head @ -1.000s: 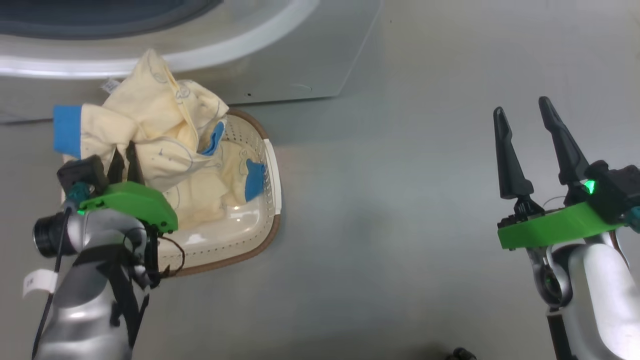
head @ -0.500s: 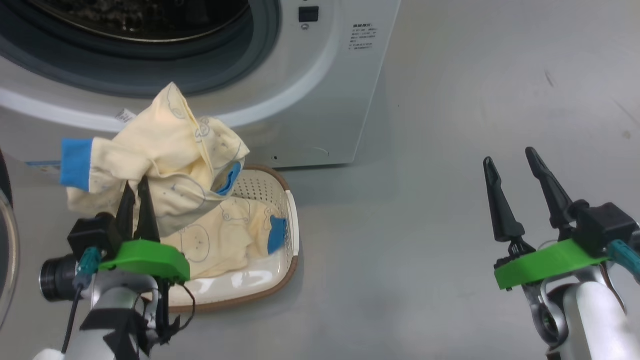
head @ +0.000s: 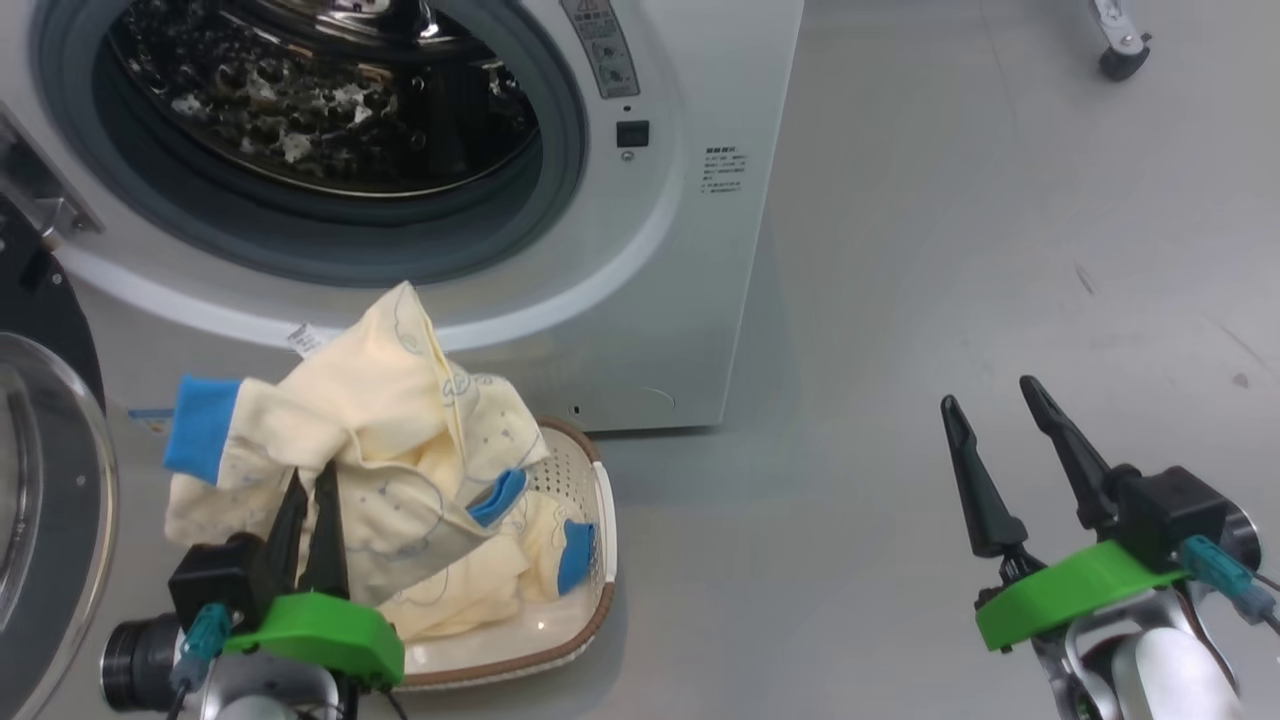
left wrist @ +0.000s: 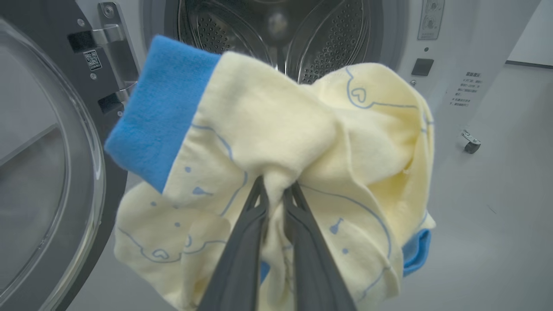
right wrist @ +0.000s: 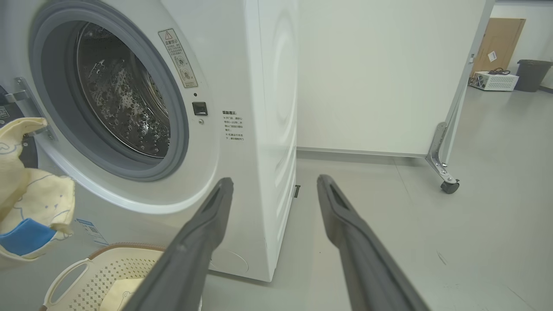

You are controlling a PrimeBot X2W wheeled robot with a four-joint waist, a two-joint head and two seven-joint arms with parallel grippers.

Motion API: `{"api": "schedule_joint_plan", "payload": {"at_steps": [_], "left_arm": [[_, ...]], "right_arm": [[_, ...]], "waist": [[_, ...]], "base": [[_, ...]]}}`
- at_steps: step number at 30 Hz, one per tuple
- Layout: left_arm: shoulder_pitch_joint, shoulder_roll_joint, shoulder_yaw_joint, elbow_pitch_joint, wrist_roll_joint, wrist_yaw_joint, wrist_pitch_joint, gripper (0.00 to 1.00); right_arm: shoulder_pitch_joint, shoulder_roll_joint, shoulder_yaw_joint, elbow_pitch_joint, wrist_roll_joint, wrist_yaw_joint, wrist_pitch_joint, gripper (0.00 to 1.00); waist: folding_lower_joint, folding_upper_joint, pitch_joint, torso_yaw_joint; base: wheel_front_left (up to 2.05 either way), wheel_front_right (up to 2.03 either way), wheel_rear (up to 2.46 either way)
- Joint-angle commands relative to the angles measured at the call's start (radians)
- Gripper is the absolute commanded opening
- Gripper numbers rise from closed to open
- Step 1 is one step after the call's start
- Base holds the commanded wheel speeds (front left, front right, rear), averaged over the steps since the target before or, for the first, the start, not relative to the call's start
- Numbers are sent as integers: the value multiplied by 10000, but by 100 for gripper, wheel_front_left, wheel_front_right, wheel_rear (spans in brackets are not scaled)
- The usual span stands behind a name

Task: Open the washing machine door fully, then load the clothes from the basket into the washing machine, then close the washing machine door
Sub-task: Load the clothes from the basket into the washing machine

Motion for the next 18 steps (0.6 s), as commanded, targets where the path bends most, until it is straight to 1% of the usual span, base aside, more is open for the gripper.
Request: {"api": "schedule_joint_plan", "payload": {"at_steps": [1, 2, 8, 18], "left_arm": [[-156, 313, 382, -481, 40, 87, 23, 0], [65, 350, 360, -607, 5, 127, 117, 0], [464, 423, 326, -813, -72, 241, 306, 0], [638, 507, 346, -952, -103, 401, 388, 0]], "right_arm": [[-34, -115, 217, -352, -86, -29, 26, 100], [84, -106, 236, -364, -83, -29, 71, 100], [352, -86, 227, -453, -94, -29, 175, 100], [537, -69, 205, -580, -81, -29, 271, 100]], "waist": [[1, -1, -266, 36], [1, -1, -448, 39], [1, -1, -758, 62], [1, -1, -878, 41]], "base": [[0, 0, 0], [0, 0, 0], [0, 0, 0], [0, 0, 0]]}}
